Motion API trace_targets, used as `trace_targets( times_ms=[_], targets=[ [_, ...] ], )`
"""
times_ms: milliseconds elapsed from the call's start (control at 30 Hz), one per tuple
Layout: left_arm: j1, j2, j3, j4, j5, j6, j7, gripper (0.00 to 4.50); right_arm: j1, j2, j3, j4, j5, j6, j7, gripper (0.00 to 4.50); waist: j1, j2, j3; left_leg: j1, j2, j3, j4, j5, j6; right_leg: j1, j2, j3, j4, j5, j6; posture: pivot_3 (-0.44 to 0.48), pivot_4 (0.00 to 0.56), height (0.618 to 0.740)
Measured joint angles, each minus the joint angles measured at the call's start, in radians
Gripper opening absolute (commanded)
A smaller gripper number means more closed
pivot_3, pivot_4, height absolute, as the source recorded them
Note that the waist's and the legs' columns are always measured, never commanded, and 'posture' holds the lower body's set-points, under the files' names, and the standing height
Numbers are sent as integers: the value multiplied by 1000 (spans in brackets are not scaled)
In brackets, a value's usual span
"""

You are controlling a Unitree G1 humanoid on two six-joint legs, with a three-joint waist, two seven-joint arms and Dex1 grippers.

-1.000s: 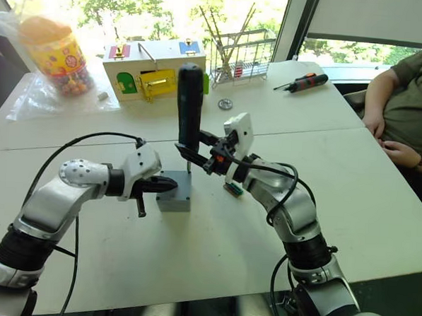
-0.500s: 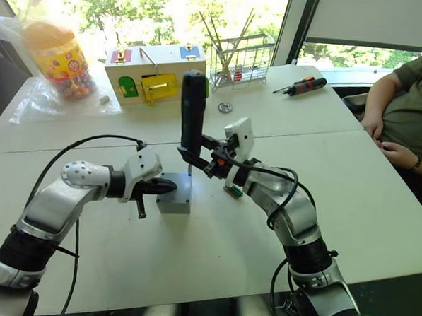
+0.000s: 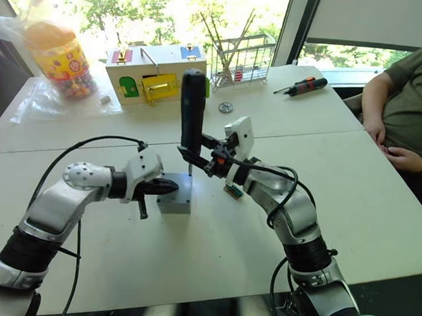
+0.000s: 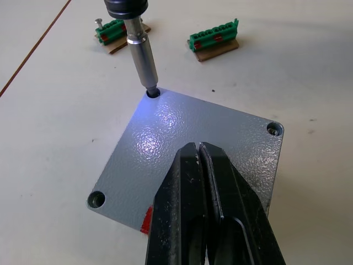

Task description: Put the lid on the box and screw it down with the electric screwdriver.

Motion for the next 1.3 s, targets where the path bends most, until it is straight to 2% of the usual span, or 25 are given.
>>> trace_targets(
  times_ms=[133,233,367,500,633,733,867,933,1033,1133,1233,1300],
  targets=[
    [-2,-24,3,2,-6,4,2,0,-49,-17,-54,-26,48,116,-9,1724,8,1,2,-1,0,0,0,0,0,-1,0,0,-1,0,0,0,150,740],
    [-4,-51,15,5,-36,22,5,0,-103,-37,-102,-61,105,251,-31,1724,22,2,5,-11,0,-1,3,1,-2,-7,0,0,0,0,0,0,150,740],
    [-5,-53,42,14,-70,45,1,0,-251,-70,-284,-153,249,456,-97,1724,21,2,8,-26,0,-2,7,5,-9,-17,-1,0,2,0,0,0,150,740],
    [-6,-63,61,25,-96,70,4,0,-352,-78,-430,-197,368,577,-152,1724,13,2,8,-26,1,-1,5,5,-9,-19,-1,0,2,0,0,0,150,740],
    [-41,-97,67,49,-125,91,15,0,-355,-70,-474,-175,421,658,-210,1724,13,2,10,-27,1,-1,6,5,-8,-20,-1,0,2,0,0,0,150,740],
    [-109,-108,86,49,-154,115,17,0,-384,-111,-505,-126,486,817,-230,1724,18,2,13,-29,0,-1,7,6,-9,-20,-1,-1,2,0,0,0,150,740],
    [-190,-69,61,6,-156,110,-36,0,-407,-398,-464,-64,508,994,-155,1724,24,0,17,-30,-3,0,8,5,-7,-19,-5,-1,0,0,0,0,150,740],
    [-219,-48,14,-23,-140,92,-74,0,-407,-564,-432,37,504,1058,-105,1724,24,-1,19,-30,-4,2,8,4,-6,-19,-5,-1,-1,0,0,0,150,740],
    [-248,-42,-58,-42,-89,43,-111,0,-367,-738,-352,176,503,1085,-29,1724,19,-2,23,-29,-2,4,8,4,-5,-19,-5,-1,-1,0,0,0,150,740],
    [-261,-62,-122,-35,-39,-16,-128,0,-324,-825,-237,307,486,1085,30,1724,11,-1,24,-29,0,5,7,4,-5,-19,-3,-1,-1,0,0,0,150,740],
    [-263,-127,-164,-7,-12,-48,-120,0,-321,-821,-136,428,482,1085,85,1724,5,1,28,-29,1,6,7,4,-5,-21,-3,0,1,0,0,0,150,740],
    [-261,-138,-178,0,0,-54,-115,0,-332,-806,-96,475,470,1085,114,1724,1,1,31,-29,1,5,7,4,-5,-21,-2,0,1,0,0,0,150,740]
  ],
)
